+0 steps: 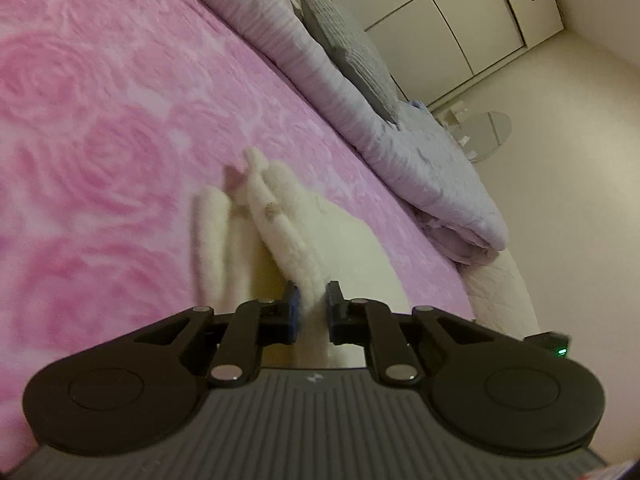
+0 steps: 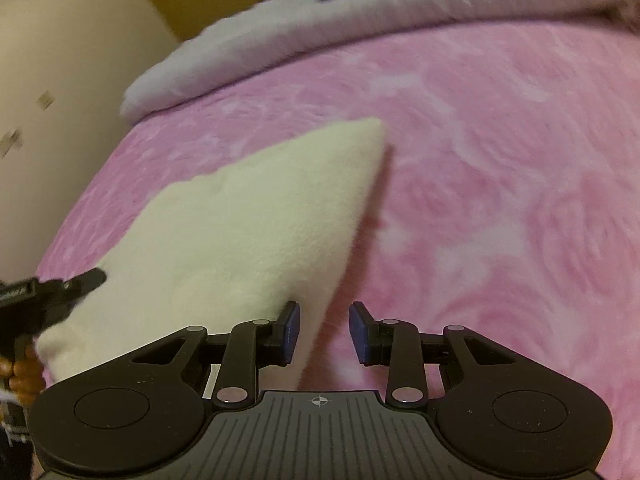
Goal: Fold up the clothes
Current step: 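Grasp the cardigan corner with the left gripper while the right gripper holds the bundle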
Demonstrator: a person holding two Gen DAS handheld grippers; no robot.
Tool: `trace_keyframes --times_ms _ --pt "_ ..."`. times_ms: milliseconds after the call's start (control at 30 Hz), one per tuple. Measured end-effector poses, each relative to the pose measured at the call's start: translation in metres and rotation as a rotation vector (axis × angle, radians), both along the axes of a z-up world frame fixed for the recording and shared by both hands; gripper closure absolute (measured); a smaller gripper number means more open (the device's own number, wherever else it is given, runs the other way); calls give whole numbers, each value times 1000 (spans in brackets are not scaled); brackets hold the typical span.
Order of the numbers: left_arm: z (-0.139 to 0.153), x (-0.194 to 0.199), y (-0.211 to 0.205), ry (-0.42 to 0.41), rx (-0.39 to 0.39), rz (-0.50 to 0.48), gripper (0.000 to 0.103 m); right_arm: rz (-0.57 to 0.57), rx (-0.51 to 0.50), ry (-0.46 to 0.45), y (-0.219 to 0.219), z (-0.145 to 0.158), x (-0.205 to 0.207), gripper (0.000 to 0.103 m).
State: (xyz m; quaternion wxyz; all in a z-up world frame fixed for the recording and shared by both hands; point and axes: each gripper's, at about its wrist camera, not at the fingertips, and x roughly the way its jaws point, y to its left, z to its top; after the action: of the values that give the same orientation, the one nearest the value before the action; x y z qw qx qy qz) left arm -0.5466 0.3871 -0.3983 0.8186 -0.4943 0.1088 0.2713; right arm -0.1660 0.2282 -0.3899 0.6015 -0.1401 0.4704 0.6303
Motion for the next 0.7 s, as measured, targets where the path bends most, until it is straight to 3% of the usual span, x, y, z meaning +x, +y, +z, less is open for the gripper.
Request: trace_keyframes --times_ms 267,533,633,700 --pt "-19 -5 7 -14 -35 -5 92 106 52 -139 9 7 -28 70" --pt "-12 0 -4 62 83 -19 91 135 78 -241 7 6 -50 70" --pt "-6 3 -10 104 109 -7 88 120 77 -234 8 2 -49 70" --pt "5 6 -19 154 140 11 87 72 74 -174 3 1 -38 69"
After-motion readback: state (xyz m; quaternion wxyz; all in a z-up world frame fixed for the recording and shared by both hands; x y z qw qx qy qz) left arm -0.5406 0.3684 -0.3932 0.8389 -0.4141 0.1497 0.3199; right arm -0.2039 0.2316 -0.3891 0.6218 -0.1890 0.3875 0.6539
